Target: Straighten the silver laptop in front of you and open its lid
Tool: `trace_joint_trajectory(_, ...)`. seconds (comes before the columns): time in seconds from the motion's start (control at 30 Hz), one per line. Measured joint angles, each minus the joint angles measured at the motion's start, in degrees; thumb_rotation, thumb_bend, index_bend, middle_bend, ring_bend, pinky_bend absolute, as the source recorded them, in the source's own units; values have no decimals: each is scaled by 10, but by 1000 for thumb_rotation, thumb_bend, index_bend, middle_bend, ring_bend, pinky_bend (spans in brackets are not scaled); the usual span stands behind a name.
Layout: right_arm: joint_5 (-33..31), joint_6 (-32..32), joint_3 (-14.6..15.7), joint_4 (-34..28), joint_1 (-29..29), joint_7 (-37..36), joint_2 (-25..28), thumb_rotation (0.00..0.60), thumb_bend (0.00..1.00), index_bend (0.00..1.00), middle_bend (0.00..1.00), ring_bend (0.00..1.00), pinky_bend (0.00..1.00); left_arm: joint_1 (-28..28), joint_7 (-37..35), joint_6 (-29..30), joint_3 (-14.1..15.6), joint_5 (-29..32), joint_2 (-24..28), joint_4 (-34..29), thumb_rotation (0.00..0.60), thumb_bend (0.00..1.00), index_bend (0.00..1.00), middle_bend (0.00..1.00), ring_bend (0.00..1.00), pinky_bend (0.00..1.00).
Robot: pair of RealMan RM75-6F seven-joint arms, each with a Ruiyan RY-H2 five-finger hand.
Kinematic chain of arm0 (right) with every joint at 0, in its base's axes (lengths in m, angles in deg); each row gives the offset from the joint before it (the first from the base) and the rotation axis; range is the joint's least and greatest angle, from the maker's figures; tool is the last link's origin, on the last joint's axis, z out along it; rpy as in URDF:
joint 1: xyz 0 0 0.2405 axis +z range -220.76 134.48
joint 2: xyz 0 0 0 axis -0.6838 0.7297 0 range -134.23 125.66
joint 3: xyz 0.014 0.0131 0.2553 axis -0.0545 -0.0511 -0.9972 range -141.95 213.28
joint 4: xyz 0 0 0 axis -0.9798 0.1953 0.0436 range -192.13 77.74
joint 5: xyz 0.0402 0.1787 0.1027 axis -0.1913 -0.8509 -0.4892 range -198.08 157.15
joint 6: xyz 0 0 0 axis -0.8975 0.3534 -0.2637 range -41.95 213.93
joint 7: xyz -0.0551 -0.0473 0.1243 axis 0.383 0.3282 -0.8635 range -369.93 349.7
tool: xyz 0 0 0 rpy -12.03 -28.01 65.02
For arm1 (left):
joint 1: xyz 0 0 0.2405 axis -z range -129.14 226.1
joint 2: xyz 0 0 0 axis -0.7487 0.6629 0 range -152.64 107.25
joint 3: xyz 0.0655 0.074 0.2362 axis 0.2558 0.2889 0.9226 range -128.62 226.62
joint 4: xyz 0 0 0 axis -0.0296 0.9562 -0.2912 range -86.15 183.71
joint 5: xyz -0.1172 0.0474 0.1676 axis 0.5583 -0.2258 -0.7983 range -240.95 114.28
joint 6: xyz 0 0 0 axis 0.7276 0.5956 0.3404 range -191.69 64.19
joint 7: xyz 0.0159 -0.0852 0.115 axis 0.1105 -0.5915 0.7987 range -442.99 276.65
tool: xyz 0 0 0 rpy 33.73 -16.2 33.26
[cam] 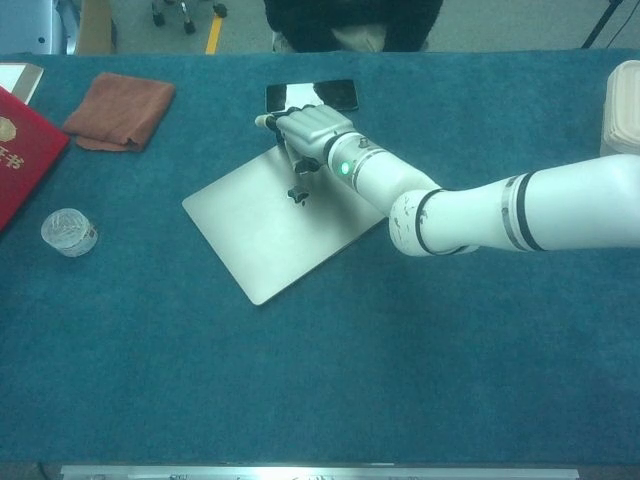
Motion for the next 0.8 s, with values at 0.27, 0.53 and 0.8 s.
trace_joint_trajectory(0.27, -14, 20, 11, -57, -17, 26, 26, 600, 921, 0, 279, 0, 76, -3, 1, 4, 4, -7, 1, -3, 360, 139, 100, 0, 0, 0)
trace_joint_trajectory(0.53, -27, 54, 33, -144, -37, 64, 66, 600, 918, 0, 291, 0, 76, -8, 0, 10, 8, -16, 3, -7, 361, 138, 100, 0, 0, 0)
trace_joint_trajectory(0.8, -53, 107, 50, -255, -59, 103, 129, 600, 907, 0, 291, 0, 76, -11, -3, 14, 11, -23, 5, -9, 361, 139, 100, 0, 0, 0)
